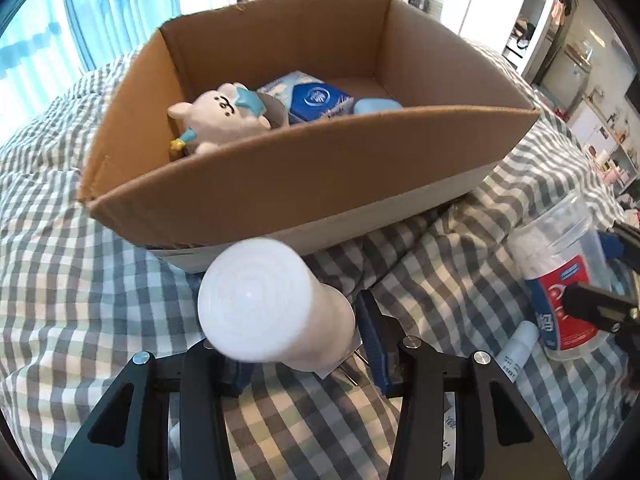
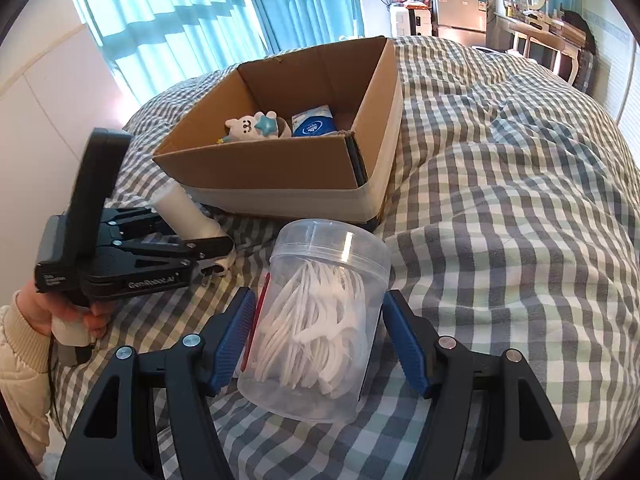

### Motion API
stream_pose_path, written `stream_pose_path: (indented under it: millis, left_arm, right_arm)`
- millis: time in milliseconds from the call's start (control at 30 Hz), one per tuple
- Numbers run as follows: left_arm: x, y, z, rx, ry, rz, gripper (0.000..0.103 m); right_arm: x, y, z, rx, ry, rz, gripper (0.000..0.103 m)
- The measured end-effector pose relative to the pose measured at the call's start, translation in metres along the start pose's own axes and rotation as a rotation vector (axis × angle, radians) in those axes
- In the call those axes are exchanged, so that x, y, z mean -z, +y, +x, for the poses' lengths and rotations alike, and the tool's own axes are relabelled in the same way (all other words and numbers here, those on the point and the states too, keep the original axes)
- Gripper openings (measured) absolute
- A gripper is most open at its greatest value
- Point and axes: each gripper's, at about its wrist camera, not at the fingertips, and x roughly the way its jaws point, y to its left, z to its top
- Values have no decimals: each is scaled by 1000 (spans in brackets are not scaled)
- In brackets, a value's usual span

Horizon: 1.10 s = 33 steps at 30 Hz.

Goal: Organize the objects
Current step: 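Grasp the clear floss jar with the right tool while the left tool grasps the white bottle, then lift the floss jar and white bottle over the box with both tools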

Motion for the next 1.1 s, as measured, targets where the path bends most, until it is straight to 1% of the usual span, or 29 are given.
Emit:
stream_pose_path:
  millis: [167, 233, 367, 433, 467, 667, 800, 933, 1100]
  left_arm:
    - [2, 1, -20, -7, -38, -58, 46]
    - [4, -2, -33, 2, -64, -48, 46]
    - [8, -9, -53, -18, -108, -21, 46]
    - [11, -12, -67, -29, -134, -16, 46]
    - [15, -7, -72, -34, -146, -14, 46]
    - [30, -26, -117, -64, -222, 21, 46]
    - [35, -29, -145, -78, -263, 24, 46]
    - [35, -33, -168, -66, -304, 11, 46]
    - [28, -32, -190, -70, -345, -13, 46]
  right_arm:
    - [0, 7, -2, 29, -9, -14, 66]
    - [0, 10, -5, 43, -19, -26, 65]
    - [0, 17, -17, 62, -42, -49, 65]
    - [1, 23, -27, 68, -61, -60, 65]
    - [1, 26, -33, 71, -74, -65, 65]
    - [2, 45, -69, 85, -149, -108, 65]
    - [3, 55, -90, 84, -188, -128, 65]
    - [-1, 64, -110, 93, -227, -153, 65]
    - [-19, 74, -132, 92, -282, -179, 65]
